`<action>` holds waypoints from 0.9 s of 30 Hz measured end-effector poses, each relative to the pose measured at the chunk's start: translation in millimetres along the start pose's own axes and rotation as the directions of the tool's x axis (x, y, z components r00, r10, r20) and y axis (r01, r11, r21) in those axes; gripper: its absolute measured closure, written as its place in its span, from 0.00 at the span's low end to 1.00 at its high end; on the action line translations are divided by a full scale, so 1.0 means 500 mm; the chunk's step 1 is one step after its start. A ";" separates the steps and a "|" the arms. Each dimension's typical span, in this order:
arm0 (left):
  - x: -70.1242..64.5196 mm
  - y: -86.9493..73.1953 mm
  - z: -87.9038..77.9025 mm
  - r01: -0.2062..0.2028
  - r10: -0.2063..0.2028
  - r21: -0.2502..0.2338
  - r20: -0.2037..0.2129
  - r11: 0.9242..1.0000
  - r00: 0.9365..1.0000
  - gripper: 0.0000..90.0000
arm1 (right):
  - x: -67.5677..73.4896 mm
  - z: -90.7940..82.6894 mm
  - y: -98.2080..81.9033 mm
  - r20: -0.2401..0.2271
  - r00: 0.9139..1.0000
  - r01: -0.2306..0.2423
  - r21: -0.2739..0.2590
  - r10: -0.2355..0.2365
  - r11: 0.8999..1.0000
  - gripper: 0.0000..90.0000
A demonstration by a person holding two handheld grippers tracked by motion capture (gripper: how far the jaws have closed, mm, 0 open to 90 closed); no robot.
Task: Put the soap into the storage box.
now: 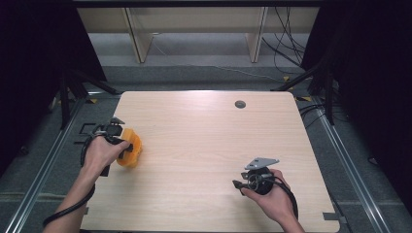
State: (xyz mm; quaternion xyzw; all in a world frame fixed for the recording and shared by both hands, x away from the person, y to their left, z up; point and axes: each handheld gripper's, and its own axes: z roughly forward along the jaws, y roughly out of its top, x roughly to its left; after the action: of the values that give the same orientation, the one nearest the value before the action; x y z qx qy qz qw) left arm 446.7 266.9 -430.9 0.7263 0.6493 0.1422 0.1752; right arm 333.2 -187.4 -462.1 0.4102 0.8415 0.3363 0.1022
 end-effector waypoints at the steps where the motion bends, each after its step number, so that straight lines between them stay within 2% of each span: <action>1: 0.001 -0.001 -0.003 0.000 0.000 -0.013 -0.002 1.000 1.000 0.57 | 0.000 0.000 0.000 0.000 1.000 0.001 0.000 -0.001 1.000 0.61; 2: 0.002 0.000 -0.008 -0.006 0.006 -0.019 -0.001 1.000 1.000 0.55 | 0.000 0.000 0.000 -0.001 1.000 -0.003 0.003 0.003 1.000 0.60; 3: 0.002 0.000 -0.014 -0.003 0.003 -0.023 0.001 1.000 1.000 0.54 | -0.001 0.001 -0.001 0.003 1.000 0.012 0.000 -0.012 1.000 0.60; 5: -0.001 -0.004 -0.029 0.021 -0.021 -0.059 -0.007 0.998 1.000 0.53 | -0.001 0.001 -0.001 0.002 1.000 0.013 0.002 -0.013 1.000 0.60; 6: 0.004 -0.005 -0.039 -0.014 0.014 -0.076 -0.011 0.997 1.000 0.52 | -0.001 0.002 -0.001 0.002 1.000 0.013 0.003 -0.013 1.000 0.60; 8: 0.008 -0.014 -0.058 -0.019 0.018 -0.140 -0.010 0.990 1.000 0.48 | -0.001 0.001 -0.002 0.002 1.000 0.012 0.006 -0.012 1.000 0.60; 10: 0.010 -0.029 -0.082 -0.028 0.027 -0.203 -0.006 0.979 1.000 0.44 | 0.000 0.000 -0.002 -0.001 1.000 -0.004 0.006 0.004 1.000 0.60; 12: 0.013 -0.050 -0.107 -0.066 0.064 -0.267 -0.016 0.961 0.998 0.39 | -0.001 0.000 -0.002 -0.002 1.000 -0.004 0.006 0.004 1.000 0.60; 13: 0.015 -0.064 -0.116 -0.093 0.091 -0.314 -0.023 0.945 0.996 0.37 | -0.001 0.000 -0.003 -0.002 1.000 -0.003 0.007 0.003 1.000 0.60; 15: 0.018 -0.096 -0.128 -0.136 0.143 -0.398 -0.011 0.907 0.990 0.31 | -0.001 -0.001 -0.002 -0.001 1.000 -0.003 0.006 0.003 1.000 0.60; 16: 0.018 -0.116 -0.128 -0.135 0.152 -0.422 0.007 0.897 0.988 0.28 | 0.000 -0.002 -0.002 0.000 1.000 -0.003 0.005 0.003 1.000 0.60; 17: 0.022 -0.137 -0.127 -0.151 0.176 -0.429 0.019 0.891 0.984 0.26 | -0.001 -0.002 -0.002 -0.003 1.000 0.000 0.003 0.000 1.000 0.60; 18: 0.026 -0.159 -0.122 -0.132 0.172 -0.440 0.052 0.888 0.984 0.24 | -0.002 -0.001 -0.003 0.002 1.000 0.014 -0.001 -0.014 1.000 0.60; 20: 0.029 -0.208 -0.105 -0.105 0.161 -0.480 0.077 0.871 0.984 0.24 | -0.002 -0.001 -0.004 0.004 1.000 0.013 -0.005 -0.013 1.000 0.60; 21: 0.031 -0.233 -0.095 -0.106 0.156 -0.473 0.067 0.875 0.986 0.24 | 0.000 -0.003 -0.003 0.001 1.000 0.002 -0.003 -0.002 1.000 0.60; 22: 0.034 -0.257 -0.084 -0.095 0.137 -0.459 0.060 0.883 0.989 0.24 | -0.001 -0.003 -0.003 0.001 1.000 0.006 -0.004 -0.006 1.000 0.60; 23: 0.039 -0.281 -0.072 -0.076 0.120 -0.471 0.064 0.879 0.991 0.26 | -0.002 -0.003 -0.002 0.004 1.000 0.008 -0.010 -0.008 1.000 0.60; 24: 0.042 -0.303 -0.060 -0.055 0.091 -0.501 0.048 0.864 0.995 0.28 | -0.004 -0.002 -0.002 0.009 1.000 0.017 -0.016 -0.017 1.000 0.60; 25: 0.044 -0.324 -0.045 -0.039 0.072 -0.528 0.042 0.848 0.997 0.30 | -0.003 0.000 -0.003 0.009 1.000 0.000 -0.035 0.000 0.999 0.60; 26: 0.046 -0.339 -0.038 -0.050 0.084 -0.509 0.044 0.859 0.995 0.34 | -0.005 -0.003 -0.001 0.011 1.000 0.005 -0.019 -0.005 1.000 0.60; 27: 0.048 -0.344 -0.037 -0.064 0.107 -0.503 0.058 0.862 0.993 0.36 | -0.007 -0.003 -0.001 0.018 1.000 0.019 -0.019 -0.019 1.000 0.60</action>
State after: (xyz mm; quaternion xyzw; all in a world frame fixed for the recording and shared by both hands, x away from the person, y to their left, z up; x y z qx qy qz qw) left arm 287.6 308.4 -490.4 0.6894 0.5494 0.2828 0.3780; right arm 334.4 -191.1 -461.7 0.4041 0.8412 0.3398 0.1168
